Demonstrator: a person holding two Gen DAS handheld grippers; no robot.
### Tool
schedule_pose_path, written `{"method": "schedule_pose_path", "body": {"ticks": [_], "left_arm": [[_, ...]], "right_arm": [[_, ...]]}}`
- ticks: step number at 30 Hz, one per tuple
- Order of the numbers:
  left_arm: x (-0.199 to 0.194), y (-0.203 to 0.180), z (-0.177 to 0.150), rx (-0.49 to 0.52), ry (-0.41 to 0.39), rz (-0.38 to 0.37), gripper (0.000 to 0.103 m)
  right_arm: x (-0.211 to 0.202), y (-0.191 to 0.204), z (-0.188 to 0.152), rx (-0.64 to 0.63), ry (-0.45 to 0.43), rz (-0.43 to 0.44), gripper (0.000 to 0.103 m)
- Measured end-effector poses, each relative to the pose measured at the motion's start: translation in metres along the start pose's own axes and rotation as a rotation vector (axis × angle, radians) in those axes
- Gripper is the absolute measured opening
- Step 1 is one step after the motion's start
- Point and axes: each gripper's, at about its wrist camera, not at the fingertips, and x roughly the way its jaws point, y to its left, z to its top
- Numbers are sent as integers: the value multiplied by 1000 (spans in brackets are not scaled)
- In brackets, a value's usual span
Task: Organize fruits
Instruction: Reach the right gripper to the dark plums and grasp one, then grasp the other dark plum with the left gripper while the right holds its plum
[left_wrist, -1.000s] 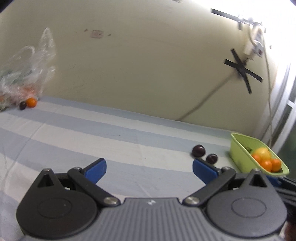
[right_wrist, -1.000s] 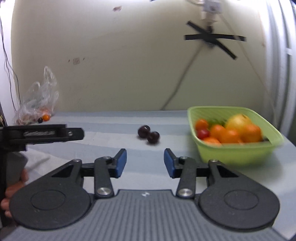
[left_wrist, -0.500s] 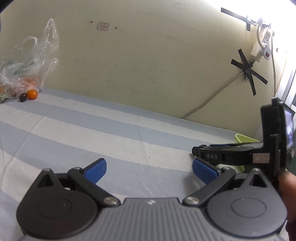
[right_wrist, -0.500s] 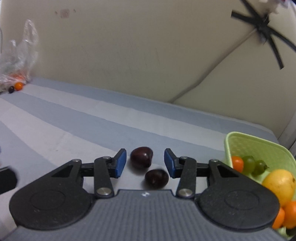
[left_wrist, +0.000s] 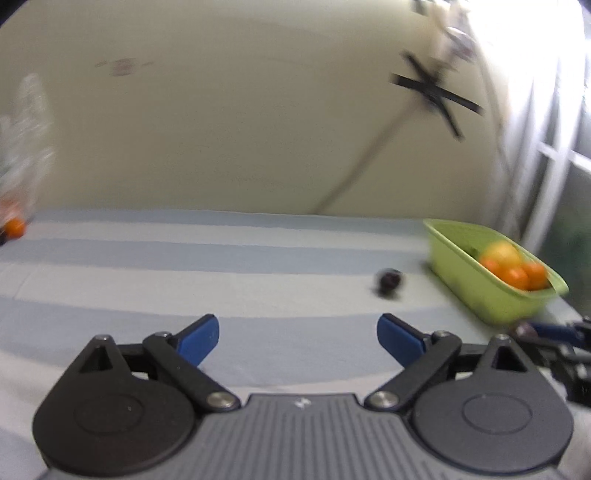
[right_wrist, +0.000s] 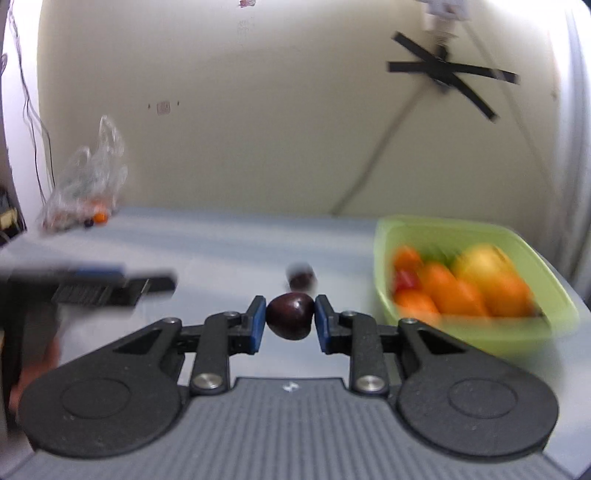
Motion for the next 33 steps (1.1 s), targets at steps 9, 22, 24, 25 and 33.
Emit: {"method": "schedule_pose_path", "body": {"ticks": [9, 22, 24, 25, 33], "left_arm": [[53, -61, 34, 167, 5, -82, 67], [104, -75, 38, 195, 137, -71, 25], [91, -77, 32, 182, 140, -89, 25], [79, -78, 27, 177, 136, -116, 25], [-40, -76, -37, 197, 120, -238, 26]], "right_arm": [[-17, -26, -39, -64, 52, -82, 33], [4, -34, -23, 40, 59, -16, 35], [3, -37, -22, 51, 53, -9, 31], [3, -38, -22, 57, 47, -6, 31], [-21, -4, -34, 33, 31, 135, 31]]}}
